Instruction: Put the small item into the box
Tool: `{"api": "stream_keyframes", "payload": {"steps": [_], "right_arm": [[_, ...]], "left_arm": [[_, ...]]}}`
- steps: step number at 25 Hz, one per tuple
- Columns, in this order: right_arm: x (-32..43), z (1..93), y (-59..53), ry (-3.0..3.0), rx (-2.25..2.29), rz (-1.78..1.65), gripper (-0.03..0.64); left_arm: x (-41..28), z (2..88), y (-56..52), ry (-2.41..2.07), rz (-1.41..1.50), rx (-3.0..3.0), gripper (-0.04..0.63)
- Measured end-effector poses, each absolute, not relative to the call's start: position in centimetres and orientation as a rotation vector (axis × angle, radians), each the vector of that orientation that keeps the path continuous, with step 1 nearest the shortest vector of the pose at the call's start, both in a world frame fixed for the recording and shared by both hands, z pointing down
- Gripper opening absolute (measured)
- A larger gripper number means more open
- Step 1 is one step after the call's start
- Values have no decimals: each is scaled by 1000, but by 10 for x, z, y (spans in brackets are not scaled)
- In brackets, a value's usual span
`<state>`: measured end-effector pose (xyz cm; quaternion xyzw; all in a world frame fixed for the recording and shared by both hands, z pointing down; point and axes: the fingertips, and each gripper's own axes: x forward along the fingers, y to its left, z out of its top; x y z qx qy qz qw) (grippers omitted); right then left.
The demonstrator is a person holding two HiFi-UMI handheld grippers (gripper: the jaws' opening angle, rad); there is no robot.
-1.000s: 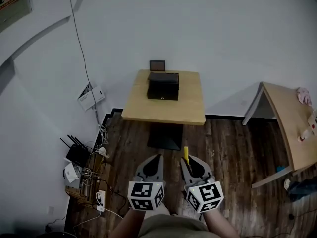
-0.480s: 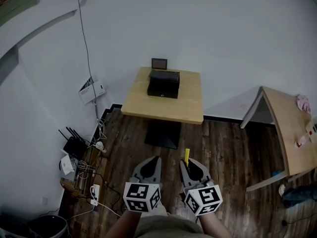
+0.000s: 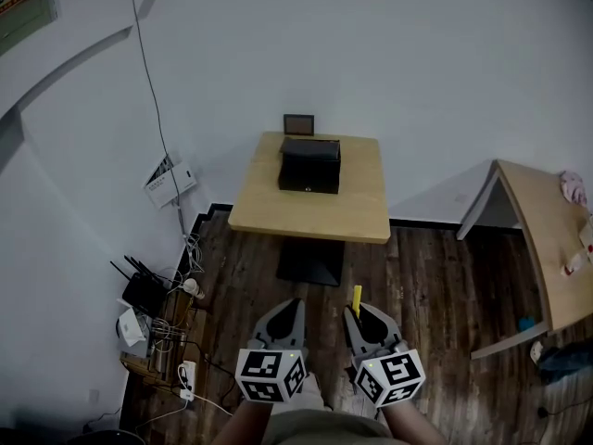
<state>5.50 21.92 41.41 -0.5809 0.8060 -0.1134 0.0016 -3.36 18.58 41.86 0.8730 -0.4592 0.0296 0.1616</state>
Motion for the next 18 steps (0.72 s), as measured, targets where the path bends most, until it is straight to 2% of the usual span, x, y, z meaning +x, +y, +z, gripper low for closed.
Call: {"api": "stream_keyframes", "payload": {"steps": [18], "right_arm": [[29,393,19,2498,-1869,-342,44]], "left_arm": [[-53,409,-17,-1205,91,2533,3]]}}
